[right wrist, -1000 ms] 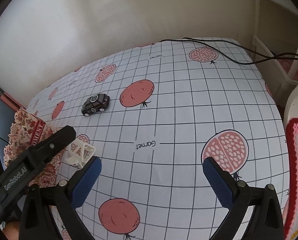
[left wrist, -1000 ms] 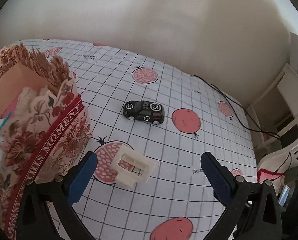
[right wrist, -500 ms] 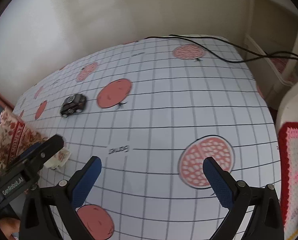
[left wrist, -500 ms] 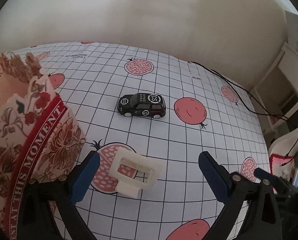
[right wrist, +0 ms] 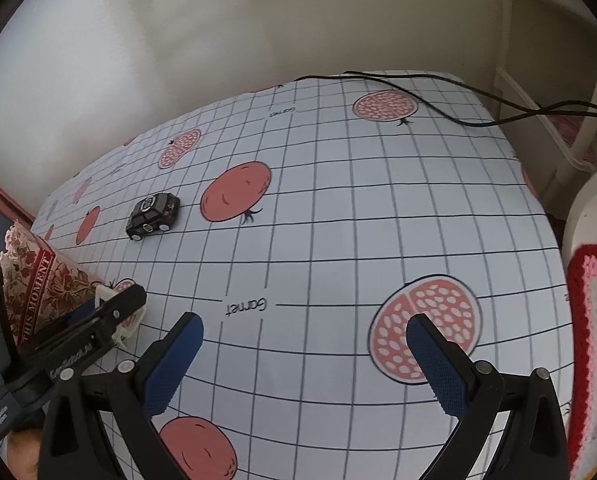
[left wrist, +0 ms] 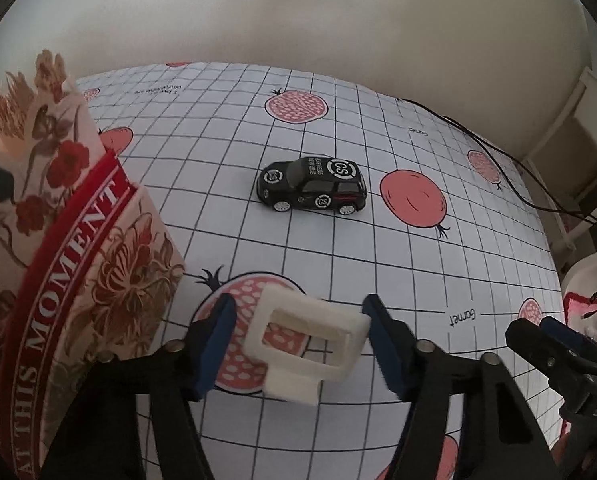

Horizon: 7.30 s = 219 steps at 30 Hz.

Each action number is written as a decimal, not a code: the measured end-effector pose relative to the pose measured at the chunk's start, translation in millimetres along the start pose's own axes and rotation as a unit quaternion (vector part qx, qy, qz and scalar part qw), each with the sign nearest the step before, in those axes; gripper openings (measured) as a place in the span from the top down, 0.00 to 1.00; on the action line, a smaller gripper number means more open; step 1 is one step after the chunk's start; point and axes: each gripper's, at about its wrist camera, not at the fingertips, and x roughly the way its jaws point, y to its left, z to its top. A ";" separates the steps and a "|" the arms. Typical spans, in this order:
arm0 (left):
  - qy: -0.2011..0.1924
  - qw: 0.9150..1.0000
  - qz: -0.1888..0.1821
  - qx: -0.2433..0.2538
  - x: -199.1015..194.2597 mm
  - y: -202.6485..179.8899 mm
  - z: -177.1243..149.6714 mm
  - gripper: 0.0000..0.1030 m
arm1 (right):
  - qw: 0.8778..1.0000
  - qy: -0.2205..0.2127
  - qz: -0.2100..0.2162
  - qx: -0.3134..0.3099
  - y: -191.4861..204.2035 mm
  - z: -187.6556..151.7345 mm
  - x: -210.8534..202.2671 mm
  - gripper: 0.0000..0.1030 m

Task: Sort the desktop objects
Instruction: 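Grasp the white plastic clip with the left tool and lift it, then lower the right tool onto the black toy car and close on it, then carry the white clip and black car over the pink box with both tools, then open both tools to drop the white clip and black car into the box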

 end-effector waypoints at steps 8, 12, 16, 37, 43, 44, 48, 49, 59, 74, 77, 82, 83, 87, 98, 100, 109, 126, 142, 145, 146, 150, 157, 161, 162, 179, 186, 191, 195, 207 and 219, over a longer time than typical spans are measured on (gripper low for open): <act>-0.005 1.000 -0.015 -0.017 -0.3 7.7 3.6 0.46 | 0.999 -0.029 0.021 0.000 8.3 3.9 2.3 0.00; -0.017 0.998 -0.016 -0.058 -1.6 13.0 3.5 0.46 | 0.999 -0.033 0.042 -0.011 20.3 14.3 9.2 0.00; -0.024 0.995 -0.008 -0.096 -4.2 17.4 -0.2 0.46 | 0.995 -0.036 0.085 -0.047 43.0 31.6 21.7 0.00; -0.018 0.986 0.011 -0.168 -9.0 26.5 -5.0 0.46 | 0.954 0.007 0.127 -0.270 132.6 73.0 80.6 0.11; -0.020 0.986 0.011 -0.167 -7.9 26.5 -3.4 0.46 | 0.947 0.023 0.108 -0.303 148.2 71.5 93.3 0.20; -0.020 0.986 0.011 -0.167 -7.5 26.7 -2.9 0.46 | 0.947 0.022 0.106 -0.303 148.7 71.8 94.1 0.21; -0.020 0.986 0.010 -0.167 -7.3 27.3 -2.1 0.46 | 0.946 0.027 0.106 -0.304 152.2 72.0 97.7 0.27; -0.020 0.986 0.010 -0.167 -7.5 27.3 -2.2 0.46 | 0.946 0.030 0.105 -0.305 153.5 71.5 98.7 0.27; -0.019 0.985 0.006 -0.169 -5.7 26.0 -0.4 0.46 | 0.943 0.033 0.084 -0.320 163.3 66.5 100.2 0.30; -0.015 0.986 0.004 -0.169 -11.2 25.6 -6.5 0.46 | 0.976 0.010 0.067 -0.206 101.5 62.2 71.7 0.30; -0.015 0.986 0.007 -0.165 -12.6 24.4 -9.0 0.46 | 0.984 -0.003 0.067 -0.165 84.1 54.4 58.7 0.30; -0.011 0.987 0.009 -0.159 -14.6 22.0 -12.1 0.46 | 0.994 -0.024 0.067 -0.079 54.6 31.6 36.6 0.30; -0.010 0.987 0.009 -0.159 -15.2 22.1 -12.9 0.46 | 0.995 -0.031 0.067 -0.064 51.2 25.6 30.2 0.30; 0.000 0.988 0.009 -0.156 -17.1 20.2 -16.4 0.46 | 0.996 -0.045 0.071 -0.019 41.0 5.5 11.4 0.30; 0.036 0.988 0.012 -0.152 -27.2 10.1 -36.6 0.46 | 0.994 -0.052 0.032 0.087 25.4 -41.1 -27.7 0.30; 0.041 0.986 0.004 -0.160 -28.9 10.6 -40.1 0.46 | 0.994 -0.055 0.027 0.091 24.1 -45.9 -35.9 0.30; 0.066 0.983 -0.016 -0.172 -39.1 6.3 -56.7 0.46 | 0.991 -0.075 0.043 0.104 27.3 -36.3 -66.5 0.30; -0.073 0.978 -0.071 -0.184 -146.1 13.1 -21.2 0.46 | 0.980 -0.182 0.017 0.075 60.3 -1.2 -154.5 0.30; -0.138 0.960 -0.085 -0.230 -204.1 64.5 -12.7 0.46 | 0.979 -0.193 0.035 0.051 91.7 2.8 -176.0 0.30; -0.140 0.956 -0.078 -0.247 -206.5 80.2 -14.7 0.46 | 0.980 -0.191 0.044 0.038 105.1 0.7 -173.0 0.30; -0.142 0.954 -0.075 -0.253 -206.6 85.2 -14.6 0.46 | 0.980 -0.189 0.046 0.032 111.2 0.1 -171.5 0.30; -0.146 0.953 -0.059 -0.259 -210.8 100.0 -16.3 0.46 | 0.982 -0.183 0.050 0.008 134.9 -3.5 -164.3 0.30; -0.160 0.946 -0.045 -0.280 -220.4 128.8 -20.4 0.46 | 0.983 -0.170 0.062 -0.028 171.3 -10.0 -149.6 0.30; -0.169 0.942 -0.028 -0.288 -226.1 144.3 -21.6 0.46 | 0.983 -0.160 0.081 -0.049 192.9 -14.5 -143.1 0.30; -0.171 0.942 -0.023 -0.289 -226.8 147.4 -21.4 0.46 | 0.982 -0.158 0.085 -0.054 198.6 -15.7 -140.9 0.30; -0.197 0.919 0.005 -0.342 -237.6 196.1 -34.4 0.46 | 0.975 -0.128 0.117 -0.138 271.4 -38.2 -117.5 0.30; -0.172 0.916 -0.001 -0.362 -219.4 208.7 -38.5 0.46 | 0.973 -0.109 0.114 -0.167 289.9 -47.4 -100.6 0.30; -0.154 0.914 0.002 -0.374 -209.5 214.1 -41.7 0.46 | 0.975 -0.098 0.108 -0.168 292.6 -51.2 -90.2 0.29; -0.148 0.913 0.003 -0.381 -207.1 216.5 -42.5 0.36 | 0.976 -0.094 0.101 -0.167 291.1 -49.6 -87.8 0.28; -0.129 0.913 0.010 -0.387 -201.2 215.6 -41.7 0.19 | 0.982 -0.086 0.087 -0.142 279.0 -45.2 -83.4 0.19; -0.129 0.916 0.037 -0.378 -203.3 212.0 -39.1 0.09 | 0.984 -0.087 0.088 -0.127 271.6 -41.6 -85.3 0.00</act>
